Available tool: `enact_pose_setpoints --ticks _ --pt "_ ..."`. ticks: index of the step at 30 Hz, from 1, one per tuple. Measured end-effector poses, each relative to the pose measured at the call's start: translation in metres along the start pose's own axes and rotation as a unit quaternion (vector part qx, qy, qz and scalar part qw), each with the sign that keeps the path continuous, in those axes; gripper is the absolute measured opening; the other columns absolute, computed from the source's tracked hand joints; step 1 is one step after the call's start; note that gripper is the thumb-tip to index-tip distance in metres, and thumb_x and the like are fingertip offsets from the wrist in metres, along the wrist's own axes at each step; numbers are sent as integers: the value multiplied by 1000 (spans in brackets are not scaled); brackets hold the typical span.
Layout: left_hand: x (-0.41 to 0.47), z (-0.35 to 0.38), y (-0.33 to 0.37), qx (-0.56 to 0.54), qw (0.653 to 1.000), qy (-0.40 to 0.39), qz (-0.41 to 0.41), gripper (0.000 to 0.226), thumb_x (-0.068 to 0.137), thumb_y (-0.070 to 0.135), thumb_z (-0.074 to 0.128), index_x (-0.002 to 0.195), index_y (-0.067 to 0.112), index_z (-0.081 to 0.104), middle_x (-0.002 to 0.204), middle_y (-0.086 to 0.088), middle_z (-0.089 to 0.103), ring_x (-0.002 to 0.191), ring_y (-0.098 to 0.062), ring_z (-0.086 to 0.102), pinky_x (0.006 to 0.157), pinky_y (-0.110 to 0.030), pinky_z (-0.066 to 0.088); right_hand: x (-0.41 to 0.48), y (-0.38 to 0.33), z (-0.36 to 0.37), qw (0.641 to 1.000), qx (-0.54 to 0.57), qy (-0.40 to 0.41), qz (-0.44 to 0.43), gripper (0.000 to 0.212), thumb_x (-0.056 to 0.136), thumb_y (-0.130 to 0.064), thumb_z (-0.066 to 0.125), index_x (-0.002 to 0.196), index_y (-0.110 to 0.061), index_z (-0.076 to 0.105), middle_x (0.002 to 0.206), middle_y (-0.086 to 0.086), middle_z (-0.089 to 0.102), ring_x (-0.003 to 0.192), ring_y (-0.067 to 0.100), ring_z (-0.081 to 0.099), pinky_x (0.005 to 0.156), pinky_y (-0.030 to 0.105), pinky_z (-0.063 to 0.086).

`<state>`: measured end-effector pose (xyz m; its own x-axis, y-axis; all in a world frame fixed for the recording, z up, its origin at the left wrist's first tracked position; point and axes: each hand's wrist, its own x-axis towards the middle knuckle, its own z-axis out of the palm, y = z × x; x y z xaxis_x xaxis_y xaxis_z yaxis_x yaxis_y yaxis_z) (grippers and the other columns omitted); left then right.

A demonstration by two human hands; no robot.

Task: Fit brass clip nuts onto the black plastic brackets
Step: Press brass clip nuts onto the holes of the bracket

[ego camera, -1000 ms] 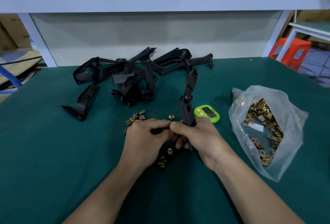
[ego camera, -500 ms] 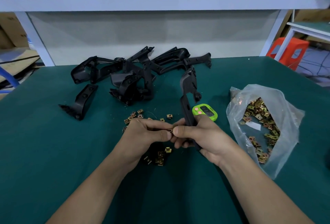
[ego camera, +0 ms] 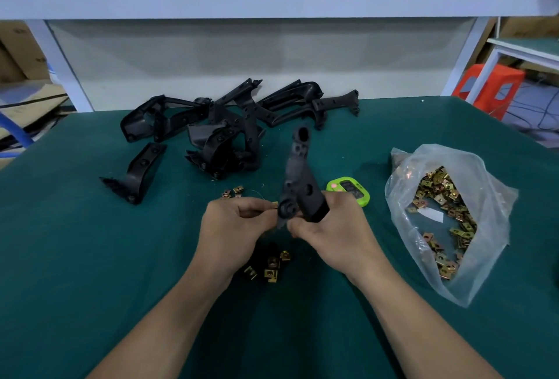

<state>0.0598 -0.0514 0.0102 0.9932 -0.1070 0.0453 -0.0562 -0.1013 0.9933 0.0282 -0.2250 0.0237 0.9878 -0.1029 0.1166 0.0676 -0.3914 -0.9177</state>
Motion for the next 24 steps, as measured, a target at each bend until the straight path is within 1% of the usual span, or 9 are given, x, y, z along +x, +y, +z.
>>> enact_pose_setpoints --ticks 2,4,8,11,14,16,18,21,24 --pt "-1 0 2 -19 1000 -10 12 9 70 23 89 76 28 83 75 -2 78 69 -11 72 62 -22 56 -1 1 4 999 -39 1 -14 25 72 -18 74 70 -1 56 57 -1 41 55 13 34 49 36 29" --pt "-1 0 1 -8 999 -20 25 17 72 13 89 73 29 83 74 0 78 68 -9 72 61 -21 55 -2 0 5 999 -45 7 -15 32 71 -19 74 66 1 49 56 -3 37 55 13 30 48 37 25" --pt "2 -2 -3 16 1000 -25 8 23 71 8 90 69 29 82 72 0 77 67 -12 71 61 -25 58 -4 0 5 999 -47 -9 1 28 69 -24 72 68 1 60 61 19 63 53 18 45 48 42 40" --pt "5 -4 -3 -7 998 -48 -31 14 61 18 93 65 25 82 69 -6 76 65 -19 66 61 -31 57 -3 1 1 998 -49 -24 8 20 70 -23 74 68 -6 63 57 13 65 49 14 50 46 32 38" --pt "3 -4 -1 -15 997 -75 -26 10 70 24 91 69 19 82 64 -7 72 56 -15 60 54 -26 51 -1 1 -1 999 -8 -44 29 10 68 -13 75 66 -10 66 56 9 66 48 15 55 51 26 41" --pt "1 -4 2 -11 996 -90 -11 11 74 30 86 75 20 84 70 -7 76 59 -13 65 58 -24 54 1 0 -1 996 52 -49 57 9 65 -4 75 65 -6 66 63 14 68 52 20 57 53 30 45" --pt "-1 -3 5 -15 994 -109 -3 6 84 23 81 88 20 84 81 -8 78 68 -14 71 65 -23 57 2 0 -3 991 97 -48 81 13 68 4 74 64 -5 65 62 14 67 50 20 56 49 25 44" --pt "-3 -3 6 -14 989 -145 15 29 84 7 81 108 21 81 94 -6 80 88 -15 74 81 -22 57 2 -4 -7 984 139 -52 104 15 69 6 73 63 -6 66 57 16 64 42 18 54 41 17 37" --pt "-3 -2 9 -16 987 -157 20 28 79 3 83 99 22 83 94 -7 80 88 -17 74 80 -23 57 2 -8 -10 976 163 -73 125 9 58 -5 73 57 -11 66 54 16 61 41 19 54 41 19 38"
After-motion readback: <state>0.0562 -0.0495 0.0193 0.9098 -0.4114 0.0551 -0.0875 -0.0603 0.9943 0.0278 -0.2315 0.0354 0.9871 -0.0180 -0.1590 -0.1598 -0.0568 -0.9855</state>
